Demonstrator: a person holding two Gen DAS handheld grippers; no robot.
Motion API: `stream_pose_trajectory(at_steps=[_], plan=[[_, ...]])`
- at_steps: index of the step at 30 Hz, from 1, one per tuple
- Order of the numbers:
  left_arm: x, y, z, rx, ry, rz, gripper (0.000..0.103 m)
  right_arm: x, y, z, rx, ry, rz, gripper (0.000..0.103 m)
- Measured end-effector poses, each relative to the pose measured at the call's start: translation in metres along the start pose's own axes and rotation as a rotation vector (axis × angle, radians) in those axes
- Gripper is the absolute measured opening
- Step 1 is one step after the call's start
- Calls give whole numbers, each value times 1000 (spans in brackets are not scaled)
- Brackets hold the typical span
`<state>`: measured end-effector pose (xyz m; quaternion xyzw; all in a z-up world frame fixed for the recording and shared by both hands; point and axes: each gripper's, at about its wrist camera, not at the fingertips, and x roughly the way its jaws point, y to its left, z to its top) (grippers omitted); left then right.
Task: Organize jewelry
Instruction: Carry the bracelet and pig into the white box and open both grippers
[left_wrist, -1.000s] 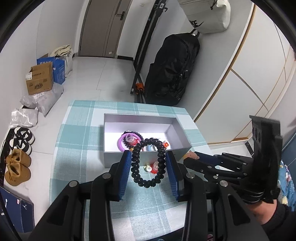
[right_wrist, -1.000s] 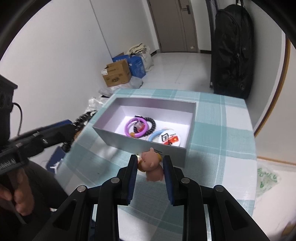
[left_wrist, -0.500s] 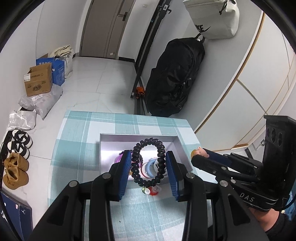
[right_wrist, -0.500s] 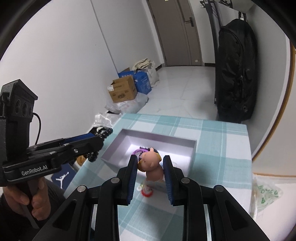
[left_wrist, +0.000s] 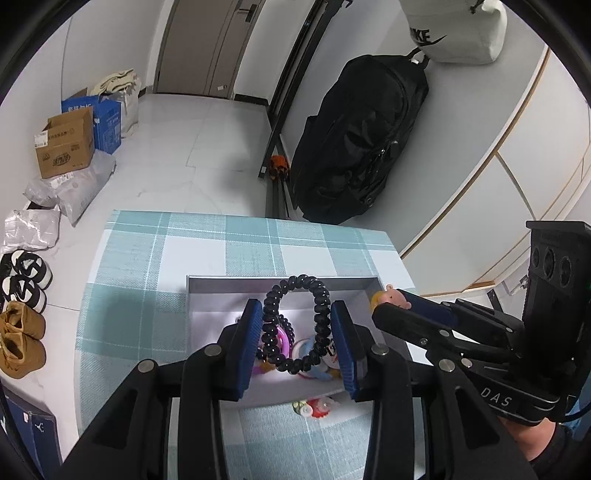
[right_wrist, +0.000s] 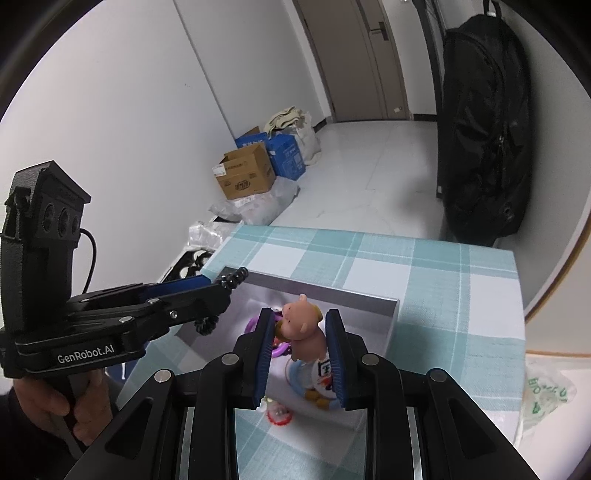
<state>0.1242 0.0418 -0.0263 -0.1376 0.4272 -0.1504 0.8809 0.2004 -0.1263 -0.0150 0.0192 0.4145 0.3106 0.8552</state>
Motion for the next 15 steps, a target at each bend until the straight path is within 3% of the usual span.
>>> stream_pose_trajectory(at_steps=[15], plan=[[33,7,7,-10,79,-35,32,28,-21,2,37,46,48,27]])
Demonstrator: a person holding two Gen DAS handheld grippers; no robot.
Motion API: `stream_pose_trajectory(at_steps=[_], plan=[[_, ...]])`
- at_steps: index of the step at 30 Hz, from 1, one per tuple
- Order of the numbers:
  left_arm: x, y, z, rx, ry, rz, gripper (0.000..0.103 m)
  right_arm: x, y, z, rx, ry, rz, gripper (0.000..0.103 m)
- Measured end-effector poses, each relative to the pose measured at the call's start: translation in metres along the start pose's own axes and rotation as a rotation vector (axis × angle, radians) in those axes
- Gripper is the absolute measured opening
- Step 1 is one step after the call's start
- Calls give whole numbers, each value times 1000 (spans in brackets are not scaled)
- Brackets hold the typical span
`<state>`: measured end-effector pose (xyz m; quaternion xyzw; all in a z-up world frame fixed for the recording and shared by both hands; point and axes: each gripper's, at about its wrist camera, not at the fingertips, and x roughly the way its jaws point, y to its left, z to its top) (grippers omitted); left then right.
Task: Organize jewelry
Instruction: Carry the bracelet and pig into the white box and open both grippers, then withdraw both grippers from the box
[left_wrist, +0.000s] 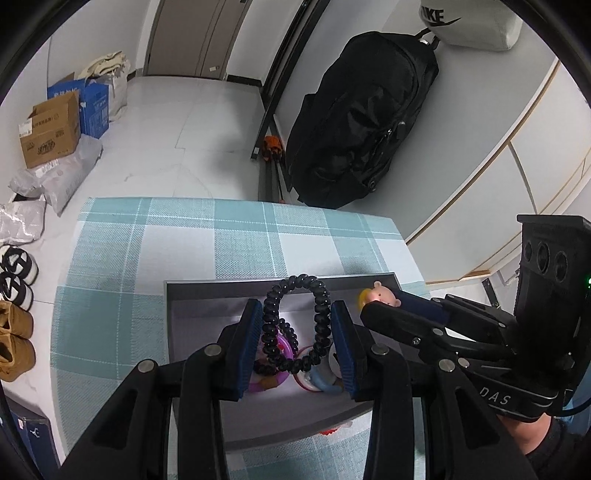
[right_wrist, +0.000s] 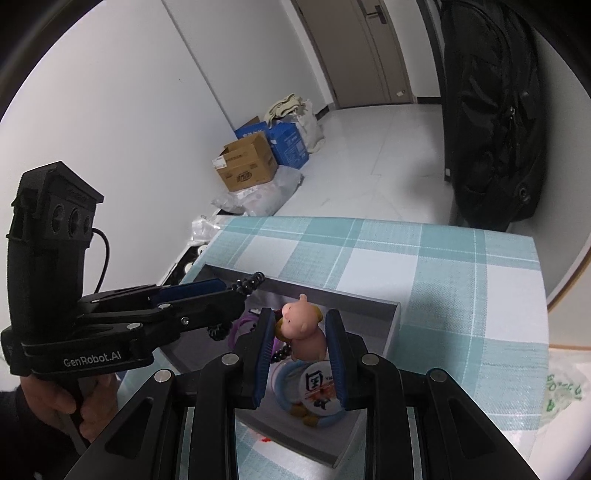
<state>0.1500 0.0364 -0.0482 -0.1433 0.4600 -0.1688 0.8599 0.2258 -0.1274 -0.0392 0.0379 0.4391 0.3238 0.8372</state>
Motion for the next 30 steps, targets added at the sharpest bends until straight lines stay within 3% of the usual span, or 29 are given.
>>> stream_pose_trajectory(at_steps=[6,8,14,16,20,30], plan=[[7,-1,-1,3,27,-12,33,6,-3,-1,0,18,8,26],[9,0,-1,1,36,-16,33,6,-2,-1,-4,19,13,18],[11,-1,-1,-4,39,-21,34,6,-2,-2,-4,22,19,18],[12,-1,-1,-18,48,-22,43,2,-1,-1,-4,12,11,20],[11,-3,-2,-15,58,-28,50,-10,-1,-3,-5,-29,-9,21],[-15,-10,-16,27,-18,29,54,-33,2,-15,7,-74,-41,43]])
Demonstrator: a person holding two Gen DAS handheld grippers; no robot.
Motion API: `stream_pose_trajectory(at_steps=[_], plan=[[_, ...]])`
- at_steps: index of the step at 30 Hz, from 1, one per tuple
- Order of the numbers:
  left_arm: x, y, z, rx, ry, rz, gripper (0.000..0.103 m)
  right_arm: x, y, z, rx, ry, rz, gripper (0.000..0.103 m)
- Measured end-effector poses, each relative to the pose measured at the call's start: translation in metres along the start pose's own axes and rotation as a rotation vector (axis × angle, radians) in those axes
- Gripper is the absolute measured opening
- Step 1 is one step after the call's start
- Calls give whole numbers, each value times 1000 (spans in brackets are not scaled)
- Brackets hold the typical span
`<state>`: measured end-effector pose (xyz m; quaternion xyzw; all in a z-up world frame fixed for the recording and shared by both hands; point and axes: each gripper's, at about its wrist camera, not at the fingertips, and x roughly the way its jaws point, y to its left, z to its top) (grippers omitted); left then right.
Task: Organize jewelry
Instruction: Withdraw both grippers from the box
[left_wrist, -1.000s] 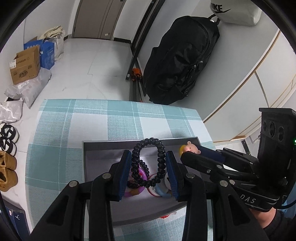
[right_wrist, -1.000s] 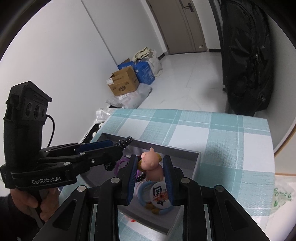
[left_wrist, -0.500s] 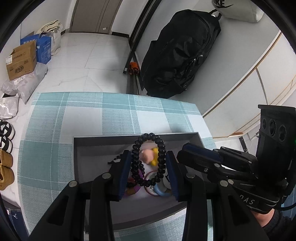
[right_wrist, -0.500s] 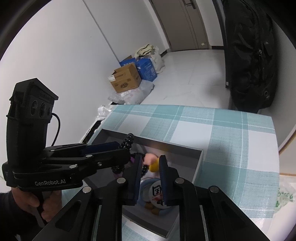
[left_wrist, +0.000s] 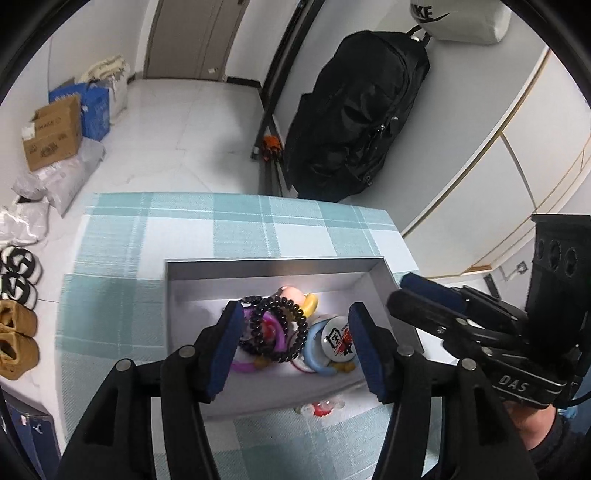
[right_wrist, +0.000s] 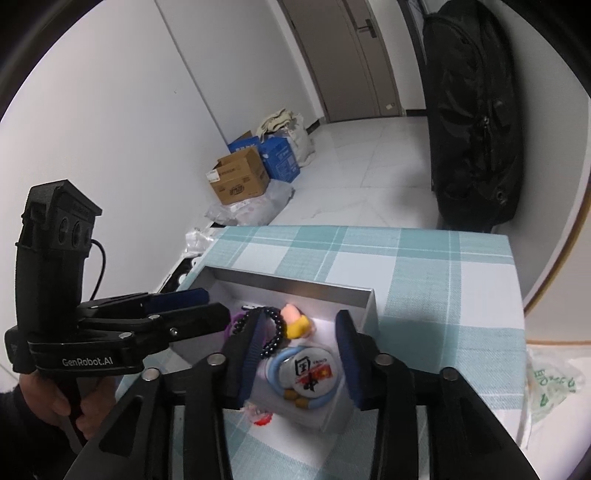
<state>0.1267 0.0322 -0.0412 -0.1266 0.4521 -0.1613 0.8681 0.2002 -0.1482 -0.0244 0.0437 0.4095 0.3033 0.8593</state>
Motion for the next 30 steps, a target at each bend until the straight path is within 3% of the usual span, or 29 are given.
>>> stream_pose_trajectory(at_steps=[12,15,23,30], plan=[[-28,-10,-25,10,-49,81,55,-34,23,-17,-37,-70,-11,74],[-33,-11,-32,-9,-69,95,63,-41,31,-24,-47,-79,-19,79],[-33,-6,-68,-50,-56,128,67,-43,39,-51,-70,-40,-46,83],[-28,12,-76,-70,-47,182,67,-28,34,-66,-53,29,-47,84]])
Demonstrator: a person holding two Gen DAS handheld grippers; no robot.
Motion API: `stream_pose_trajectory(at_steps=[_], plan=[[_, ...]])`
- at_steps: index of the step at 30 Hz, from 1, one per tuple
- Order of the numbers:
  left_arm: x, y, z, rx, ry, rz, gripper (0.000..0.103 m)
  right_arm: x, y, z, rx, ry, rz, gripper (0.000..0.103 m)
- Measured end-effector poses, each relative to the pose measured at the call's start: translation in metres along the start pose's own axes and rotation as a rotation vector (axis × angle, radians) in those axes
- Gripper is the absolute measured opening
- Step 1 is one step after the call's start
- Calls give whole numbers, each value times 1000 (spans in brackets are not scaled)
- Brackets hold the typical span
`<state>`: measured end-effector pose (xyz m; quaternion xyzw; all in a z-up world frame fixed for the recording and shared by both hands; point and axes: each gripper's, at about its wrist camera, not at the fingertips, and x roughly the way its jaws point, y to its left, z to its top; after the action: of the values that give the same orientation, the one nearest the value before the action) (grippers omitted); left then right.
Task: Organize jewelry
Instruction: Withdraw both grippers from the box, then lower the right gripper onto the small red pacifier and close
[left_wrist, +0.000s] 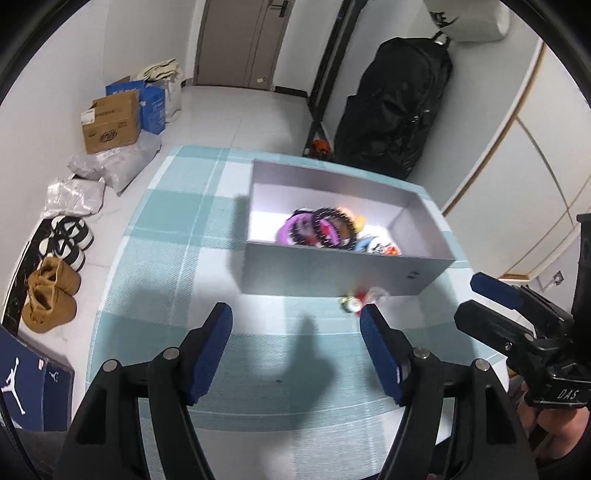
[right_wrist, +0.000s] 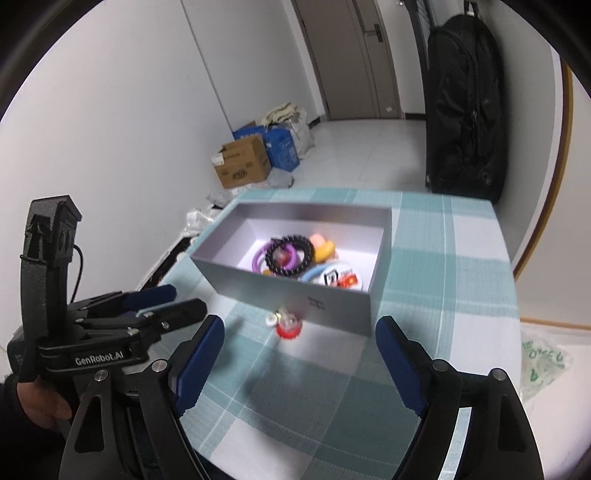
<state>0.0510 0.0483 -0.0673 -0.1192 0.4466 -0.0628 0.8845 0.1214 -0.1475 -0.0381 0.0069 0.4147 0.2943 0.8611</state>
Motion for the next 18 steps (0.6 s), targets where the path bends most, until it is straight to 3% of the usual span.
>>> stream_pose_trajectory(at_steps=[10,15,18], plan=[[5,14,-2,-23,21,36,67,36,2,-8,8,89,34,81],[7,16,-3,-12,32,38,67,53,5,-8,11,123,53,52],[6,16,-2,-7,31,29,67,60,6,-8,8,136,37,45]])
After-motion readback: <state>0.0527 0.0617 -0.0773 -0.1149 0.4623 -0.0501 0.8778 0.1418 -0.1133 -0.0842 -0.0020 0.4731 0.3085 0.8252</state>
